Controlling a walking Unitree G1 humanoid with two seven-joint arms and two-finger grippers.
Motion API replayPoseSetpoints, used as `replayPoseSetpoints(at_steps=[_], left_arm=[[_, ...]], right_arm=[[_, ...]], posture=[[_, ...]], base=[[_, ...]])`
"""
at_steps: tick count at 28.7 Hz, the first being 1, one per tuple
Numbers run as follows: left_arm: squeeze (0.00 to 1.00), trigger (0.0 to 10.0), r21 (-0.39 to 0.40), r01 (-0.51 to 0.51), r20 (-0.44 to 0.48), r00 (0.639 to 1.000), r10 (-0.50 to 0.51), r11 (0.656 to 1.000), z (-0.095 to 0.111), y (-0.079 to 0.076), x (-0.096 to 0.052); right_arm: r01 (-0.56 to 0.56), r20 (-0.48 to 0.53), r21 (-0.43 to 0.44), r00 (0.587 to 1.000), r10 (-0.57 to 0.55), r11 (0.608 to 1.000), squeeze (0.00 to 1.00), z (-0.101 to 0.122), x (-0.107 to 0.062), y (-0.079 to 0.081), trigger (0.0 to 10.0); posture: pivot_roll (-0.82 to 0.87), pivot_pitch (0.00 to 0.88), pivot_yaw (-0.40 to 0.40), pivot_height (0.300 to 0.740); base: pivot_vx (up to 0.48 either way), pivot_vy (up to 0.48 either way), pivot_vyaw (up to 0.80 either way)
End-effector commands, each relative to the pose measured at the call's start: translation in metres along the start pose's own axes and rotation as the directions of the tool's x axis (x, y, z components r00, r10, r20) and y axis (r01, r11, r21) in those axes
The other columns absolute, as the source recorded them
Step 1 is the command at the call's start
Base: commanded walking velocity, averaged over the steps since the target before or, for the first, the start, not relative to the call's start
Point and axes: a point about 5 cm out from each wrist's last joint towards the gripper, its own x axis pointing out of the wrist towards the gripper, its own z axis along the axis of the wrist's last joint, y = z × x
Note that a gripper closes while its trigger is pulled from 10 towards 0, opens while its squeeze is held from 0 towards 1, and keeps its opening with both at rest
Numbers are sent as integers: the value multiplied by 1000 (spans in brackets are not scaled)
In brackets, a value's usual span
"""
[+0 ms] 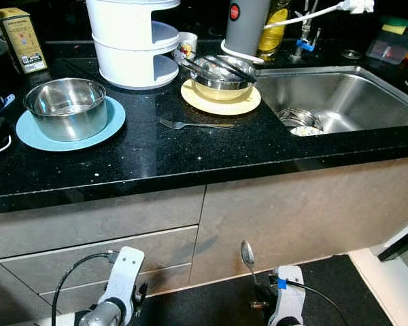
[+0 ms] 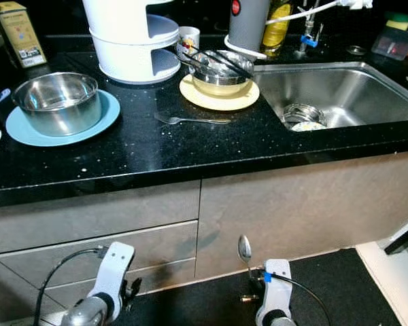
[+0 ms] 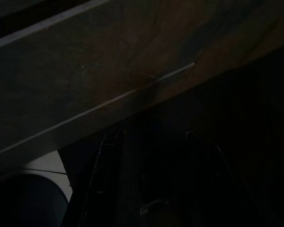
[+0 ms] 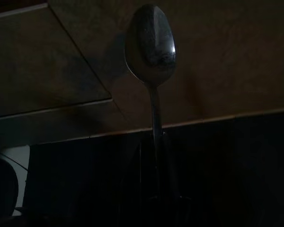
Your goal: Kitchen organization
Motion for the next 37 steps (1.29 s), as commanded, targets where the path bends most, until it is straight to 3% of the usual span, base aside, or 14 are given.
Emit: replayPoseSetpoints(at_steps=[1, 22, 31, 37], left_arm=[[0, 10000, -10, 22, -27, 999, -22, 1000, -9, -8, 0], [0, 10000, -22, 22, -21, 1000, -22, 1000, -9, -11, 2], [0, 10000, -27, 20, -20, 1000, -21, 999, -10, -11, 1], [0, 10000, -26, 17, -21, 1000, -17, 1000, -11, -9, 0]], right_arm=[[12, -17, -16, 1000, -12, 1000, 0, -6, -4, -6, 10000], [-29, -11, -59, 1000, 28, 998, 0, 0, -1, -4, 10000], [-68, -10, -89, 998, 67, 994, 0, 1, 1, 2, 10000], [-89, -18, -100, 996, 87, 991, 0, -1, 0, 5, 10000]], posture=[[-79, 164, -50, 740], [-89, 164, -59, 740], [-88, 164, -59, 740], [-88, 166, -59, 740]], base=[[0, -480, 0], [0, -480, 0], [0, -480, 695], [0, -480, 0]])
